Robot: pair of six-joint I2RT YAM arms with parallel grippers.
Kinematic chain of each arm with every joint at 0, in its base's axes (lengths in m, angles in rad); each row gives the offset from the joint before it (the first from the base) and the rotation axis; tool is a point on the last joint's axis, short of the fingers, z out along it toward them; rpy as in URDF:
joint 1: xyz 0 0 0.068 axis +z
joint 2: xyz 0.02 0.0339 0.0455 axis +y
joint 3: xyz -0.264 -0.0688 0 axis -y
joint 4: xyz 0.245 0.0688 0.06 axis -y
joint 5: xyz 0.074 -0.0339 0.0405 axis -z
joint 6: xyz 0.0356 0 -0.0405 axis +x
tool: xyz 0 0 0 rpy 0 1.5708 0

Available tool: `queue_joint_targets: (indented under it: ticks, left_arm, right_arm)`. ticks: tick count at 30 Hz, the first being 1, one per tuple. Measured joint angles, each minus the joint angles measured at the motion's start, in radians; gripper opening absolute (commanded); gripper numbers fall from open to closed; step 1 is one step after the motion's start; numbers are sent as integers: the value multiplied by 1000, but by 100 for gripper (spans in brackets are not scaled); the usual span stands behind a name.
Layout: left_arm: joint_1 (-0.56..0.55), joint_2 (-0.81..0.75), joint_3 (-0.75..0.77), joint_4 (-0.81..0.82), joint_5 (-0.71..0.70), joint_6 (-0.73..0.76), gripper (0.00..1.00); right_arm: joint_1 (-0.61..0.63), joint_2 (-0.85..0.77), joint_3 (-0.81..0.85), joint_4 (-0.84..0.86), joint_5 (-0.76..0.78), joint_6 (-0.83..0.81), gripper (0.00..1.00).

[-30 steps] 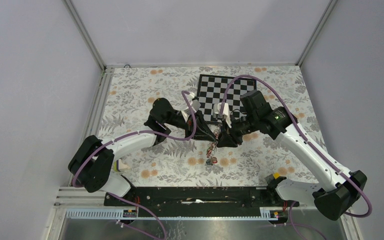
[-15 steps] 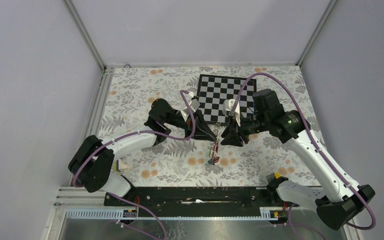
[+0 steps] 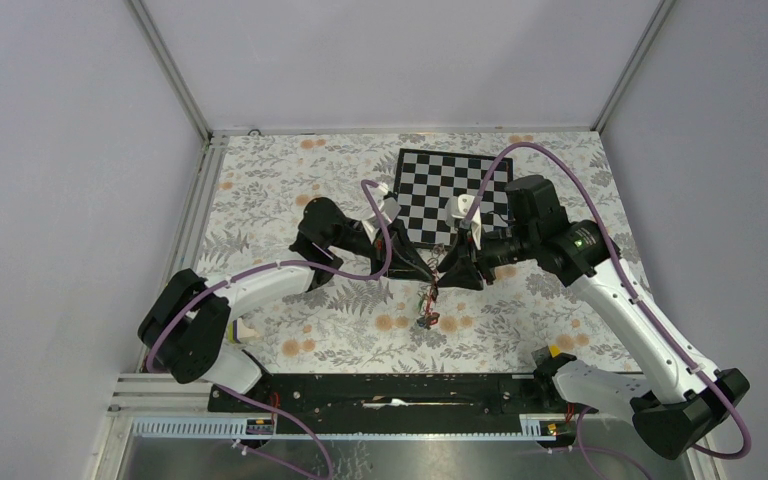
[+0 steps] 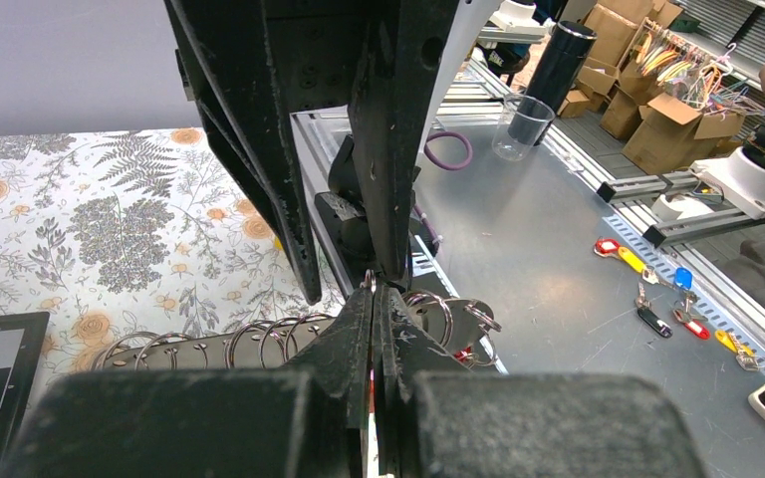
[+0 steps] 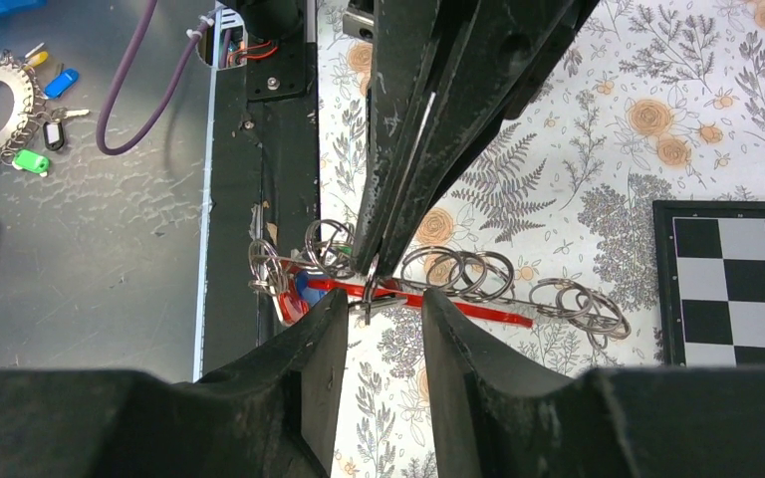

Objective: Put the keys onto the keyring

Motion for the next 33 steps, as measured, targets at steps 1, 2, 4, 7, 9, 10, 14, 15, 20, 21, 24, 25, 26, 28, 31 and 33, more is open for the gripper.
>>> queue_joint_targets:
  ticks: [1, 2, 4, 7, 9, 10, 14, 15, 20, 21, 24, 25, 26, 28, 31, 33]
  left_arm:
    - [0, 3, 0, 0, -1, 0, 0]
    - [0, 5, 0, 0, -3, 0, 0]
    - [0, 7, 0, -1, -4, 0, 0]
    - [0, 7, 0, 0, -6, 0, 0]
    - [0, 7, 0, 0, -6, 0, 0]
    - [0, 7, 0, 0, -7, 0, 0]
    - [0, 7, 0, 0, -7, 0, 0]
    - [0, 7, 0, 0, -7, 0, 0]
    - [1, 7, 0, 0, -11, 1, 0]
    - [1, 7, 0, -1, -12, 2, 0]
    - [3, 7, 0, -12, -15, 4, 0]
    - [3, 7, 0, -18, -16, 6, 2]
    - [4, 7, 0, -24, -18, 10, 5]
    - [6, 7, 0, -38, -21, 26, 11]
    - [10, 5, 1, -78, -27, 71, 21]
    - [15, 3, 9, -137, -32, 113, 26]
  right_arm:
    - [0, 1, -1, 5, -3, 2, 37]
    - [0, 2, -3, 9, -6, 4, 35]
    - [0, 2, -11, 17, -13, 10, 34]
    - [0, 2, -29, 29, -16, 15, 34]
    - [0, 2, -40, 35, -16, 18, 34]
    - [0, 2, -45, 36, -16, 19, 33]
    - [0, 2, -57, 42, -15, 23, 27]
    - [0, 2, -58, 45, -15, 26, 26]
    - [0, 2, -58, 51, -16, 36, 10]
    - [0, 2, -58, 51, -16, 38, 5]
    - [0, 2, -58, 51, -13, 41, 0]
    - [0, 2, -58, 50, -10, 41, 0]
    - [0, 2, -58, 50, -3, 41, 0]
    - [0, 2, -56, 47, 13, 40, 0]
    - [0, 7, -41, 18, 54, 38, 0]
    - [8, 23, -13, -23, 95, 35, 0]
